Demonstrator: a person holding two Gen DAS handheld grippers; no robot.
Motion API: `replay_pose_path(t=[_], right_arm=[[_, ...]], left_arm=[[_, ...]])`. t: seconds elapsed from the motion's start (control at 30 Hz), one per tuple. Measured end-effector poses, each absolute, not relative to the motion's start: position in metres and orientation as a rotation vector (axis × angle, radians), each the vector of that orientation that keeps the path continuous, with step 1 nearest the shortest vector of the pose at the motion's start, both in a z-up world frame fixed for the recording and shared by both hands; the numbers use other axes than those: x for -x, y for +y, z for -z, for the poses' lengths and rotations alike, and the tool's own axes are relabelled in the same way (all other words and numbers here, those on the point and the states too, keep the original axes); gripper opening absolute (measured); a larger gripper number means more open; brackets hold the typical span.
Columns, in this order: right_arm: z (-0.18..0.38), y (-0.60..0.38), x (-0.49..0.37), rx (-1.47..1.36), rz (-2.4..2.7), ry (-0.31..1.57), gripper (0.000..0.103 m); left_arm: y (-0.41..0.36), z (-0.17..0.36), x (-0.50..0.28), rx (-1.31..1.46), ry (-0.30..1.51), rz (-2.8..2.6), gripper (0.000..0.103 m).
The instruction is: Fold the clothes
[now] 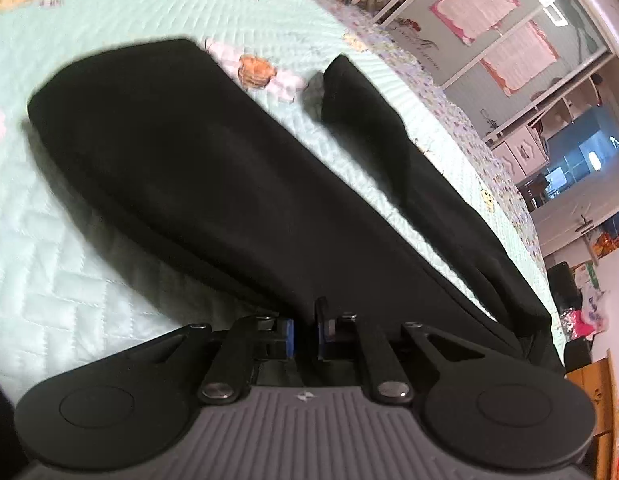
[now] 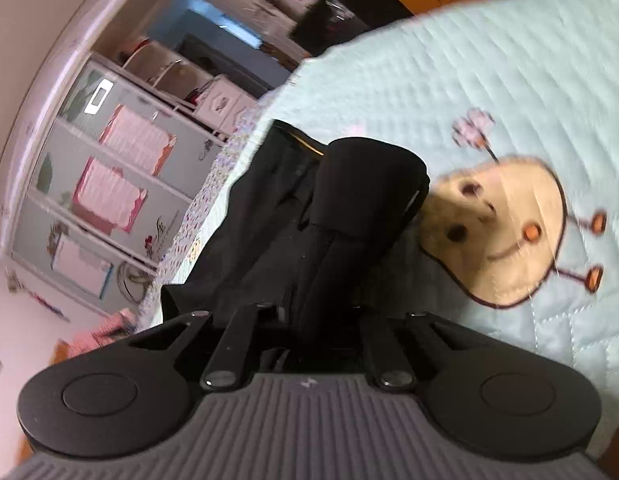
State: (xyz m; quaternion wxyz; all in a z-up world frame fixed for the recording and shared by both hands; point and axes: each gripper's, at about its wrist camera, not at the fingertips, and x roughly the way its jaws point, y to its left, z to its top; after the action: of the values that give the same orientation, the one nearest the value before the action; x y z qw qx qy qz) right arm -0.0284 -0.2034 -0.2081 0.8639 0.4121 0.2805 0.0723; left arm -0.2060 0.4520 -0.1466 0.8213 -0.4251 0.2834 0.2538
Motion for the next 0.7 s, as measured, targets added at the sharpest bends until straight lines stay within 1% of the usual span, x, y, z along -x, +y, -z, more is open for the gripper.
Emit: replay_pose_path(t=[0.27, 0.47, 0.53, 0.6, 0.7], right_arm=[[0.189, -0.202, 0.072, -0.801, -0.165, 0.623, 0.012], [0.192, -0.215, 0.1, -0.776, -0.146, 0.673, 0.012], [0.198, -0.216, 0.1, -0.778, -0.134, 0.685, 0.012], [0.206, -0.219, 0.098, -0.803, -0.11, 0.692, 0.013], [0.21, -0.227, 0.104, -0.851, -0.069, 0.685, 0.025]], left_arm=[[0.456, 0.146, 0.231, 0.871, 0.664, -0.555, 0.009], [0.462, 0.156, 0.235, 0.85, 0.709, -0.508, 0.009], [0.466, 0.16, 0.235, 0.849, 0.729, -0.493, 0.012], [0.473, 0.167, 0.238, 0.89, 0.736, -0.487, 0.015], [0.48, 0.167, 0.248, 0.959, 0.714, -0.48, 0.021]])
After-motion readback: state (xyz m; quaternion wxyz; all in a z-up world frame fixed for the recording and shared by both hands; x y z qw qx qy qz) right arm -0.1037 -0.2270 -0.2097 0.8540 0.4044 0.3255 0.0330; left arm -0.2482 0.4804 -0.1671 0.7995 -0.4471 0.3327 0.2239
